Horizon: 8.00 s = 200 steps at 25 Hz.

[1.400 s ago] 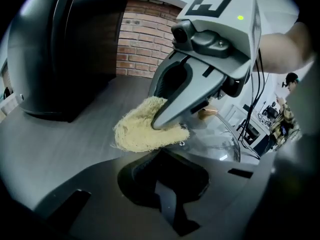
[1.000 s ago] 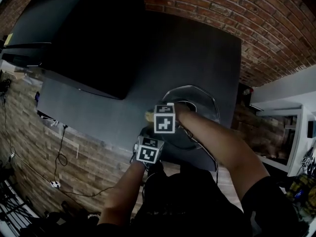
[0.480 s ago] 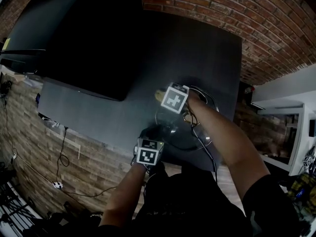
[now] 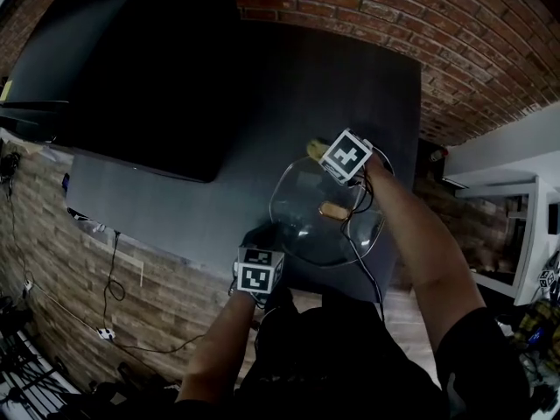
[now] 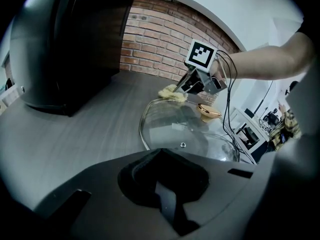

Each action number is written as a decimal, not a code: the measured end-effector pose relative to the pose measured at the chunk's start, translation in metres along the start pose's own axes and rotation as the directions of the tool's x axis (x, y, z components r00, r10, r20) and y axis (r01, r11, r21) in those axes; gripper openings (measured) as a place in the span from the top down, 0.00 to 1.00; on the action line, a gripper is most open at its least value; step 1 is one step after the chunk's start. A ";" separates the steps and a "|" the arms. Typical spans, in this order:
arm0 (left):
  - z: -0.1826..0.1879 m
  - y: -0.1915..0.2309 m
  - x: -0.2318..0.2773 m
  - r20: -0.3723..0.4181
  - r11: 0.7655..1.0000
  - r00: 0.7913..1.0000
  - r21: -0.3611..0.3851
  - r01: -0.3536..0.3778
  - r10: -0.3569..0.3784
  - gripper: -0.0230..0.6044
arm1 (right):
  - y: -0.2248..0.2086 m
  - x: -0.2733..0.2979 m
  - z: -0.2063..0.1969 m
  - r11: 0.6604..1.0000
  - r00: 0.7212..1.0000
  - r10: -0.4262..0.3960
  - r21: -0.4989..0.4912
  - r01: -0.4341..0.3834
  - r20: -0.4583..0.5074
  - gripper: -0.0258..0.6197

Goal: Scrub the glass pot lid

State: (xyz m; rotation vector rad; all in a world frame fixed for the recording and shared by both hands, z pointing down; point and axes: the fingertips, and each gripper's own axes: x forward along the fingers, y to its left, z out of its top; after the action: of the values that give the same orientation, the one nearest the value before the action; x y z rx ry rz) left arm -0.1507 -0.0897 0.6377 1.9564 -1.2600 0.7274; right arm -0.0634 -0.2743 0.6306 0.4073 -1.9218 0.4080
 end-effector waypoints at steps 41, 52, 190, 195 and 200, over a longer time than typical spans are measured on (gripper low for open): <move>0.003 0.003 0.001 -0.023 0.999 1.000 0.037 0.016 -0.015 0.91 | 0.012 -0.074 -0.199 0.930 0.981 -0.191 0.314 0.189 -0.025 0.88; 0.003 0.004 0.001 -0.048 0.988 0.995 0.120 0.095 -0.090 0.91 | 0.056 -0.078 -0.220 0.872 0.972 -0.234 0.440 0.213 -0.007 0.89; -0.029 -0.231 -0.251 0.573 0.963 0.815 0.260 -0.078 -0.089 0.91 | 0.311 -0.283 -0.211 0.915 0.533 -0.385 0.387 0.113 0.754 0.89; -0.028 -0.231 -0.251 0.574 0.960 0.814 0.269 -0.083 -0.090 0.91 | 0.310 -0.284 -0.212 0.915 0.533 -0.385 0.387 0.115 0.753 0.89; -0.025 -0.228 -0.247 0.567 0.957 0.819 0.277 -0.086 -0.091 0.91 | 0.306 -0.284 -0.209 0.914 0.532 -0.386 0.389 0.113 0.753 0.89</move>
State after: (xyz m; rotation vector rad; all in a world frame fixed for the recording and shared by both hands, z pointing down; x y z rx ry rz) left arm -0.0340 0.1296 0.4092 2.5457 -1.5625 0.3257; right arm 0.0683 0.1186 0.4145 1.2579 -2.6594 0.3285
